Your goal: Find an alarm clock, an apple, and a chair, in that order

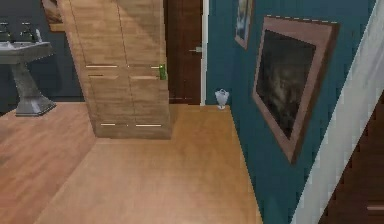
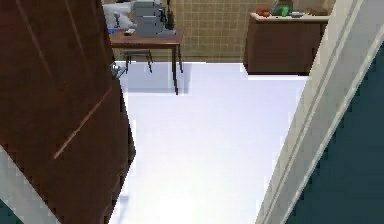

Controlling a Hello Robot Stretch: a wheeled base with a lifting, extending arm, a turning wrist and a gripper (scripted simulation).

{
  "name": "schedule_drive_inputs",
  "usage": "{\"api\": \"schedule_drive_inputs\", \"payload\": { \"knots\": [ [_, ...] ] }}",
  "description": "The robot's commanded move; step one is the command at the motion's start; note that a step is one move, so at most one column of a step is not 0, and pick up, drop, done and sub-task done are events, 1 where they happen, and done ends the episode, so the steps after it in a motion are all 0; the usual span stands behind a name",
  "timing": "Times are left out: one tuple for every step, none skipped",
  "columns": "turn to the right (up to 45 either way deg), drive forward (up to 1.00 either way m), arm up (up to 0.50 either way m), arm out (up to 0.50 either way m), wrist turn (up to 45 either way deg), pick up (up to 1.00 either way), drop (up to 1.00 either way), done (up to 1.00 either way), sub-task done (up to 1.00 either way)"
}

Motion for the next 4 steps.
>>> {"api": "schedule_drive_inputs", "payload": {
  "knots": [
    [0.0, 0.15, 0.0, 0.0, 0.0, 0.0, 0.0, 0.0, 0.0],
    [3.0, 0.0, 0.0, 0.0, 0.0, 0.0, 0.0, 0.0, 0.0],
    [0.0, 0.45, 0.0, 0.0, 0.0, 0.0, 0.0, 0.0, 0.0],
    [-45.0, 0.0, 0.0, 0.0, 0.0, 0.0, 0.0, 0.0, 0.0]
  ]
}}
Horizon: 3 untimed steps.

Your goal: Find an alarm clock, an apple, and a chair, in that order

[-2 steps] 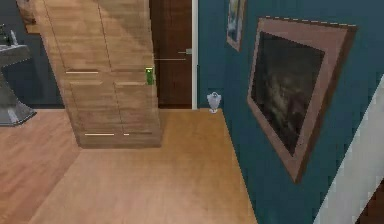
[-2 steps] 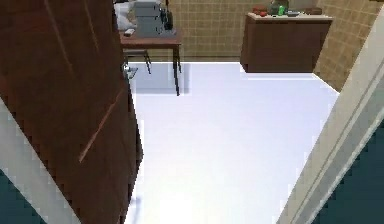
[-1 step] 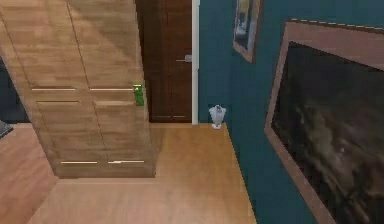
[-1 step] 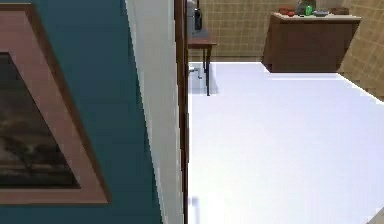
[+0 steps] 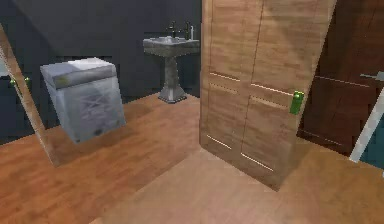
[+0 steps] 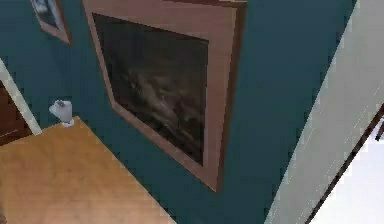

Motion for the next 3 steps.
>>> {"api": "schedule_drive_inputs", "payload": {
  "knots": [
    [-27.0, 0.0, 0.0, 0.0, 0.0, 0.0, 0.0, 0.0, 0.0],
    [0.0, 0.15, 0.0, 0.0, 0.0, 0.0, 0.0, 0.0, 0.0],
    [-15.0, 0.0, 0.0, 0.0, 0.0, 0.0, 0.0, 0.0, 0.0]
  ]
}}
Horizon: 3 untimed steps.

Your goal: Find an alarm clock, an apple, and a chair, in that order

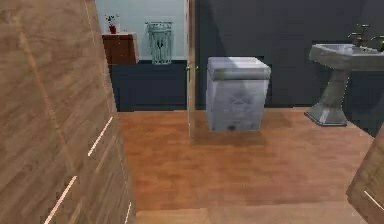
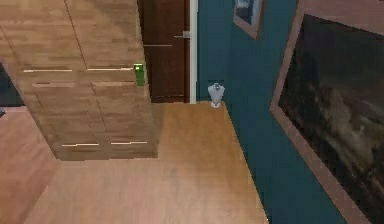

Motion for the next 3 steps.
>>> {"api": "schedule_drive_inputs", "payload": {
  "knots": [
    [0.0, 1.0, 0.0, 0.0, 0.0, 0.0, 0.0, 0.0, 0.0],
    [-12.0, 0.0, 0.0, 0.0, 0.0, 0.0, 0.0, 0.0, 0.0],
    [0.0, 0.25, 0.0, 0.0, 0.0, 0.0, 0.0, 0.0, 0.0]
  ]
}}
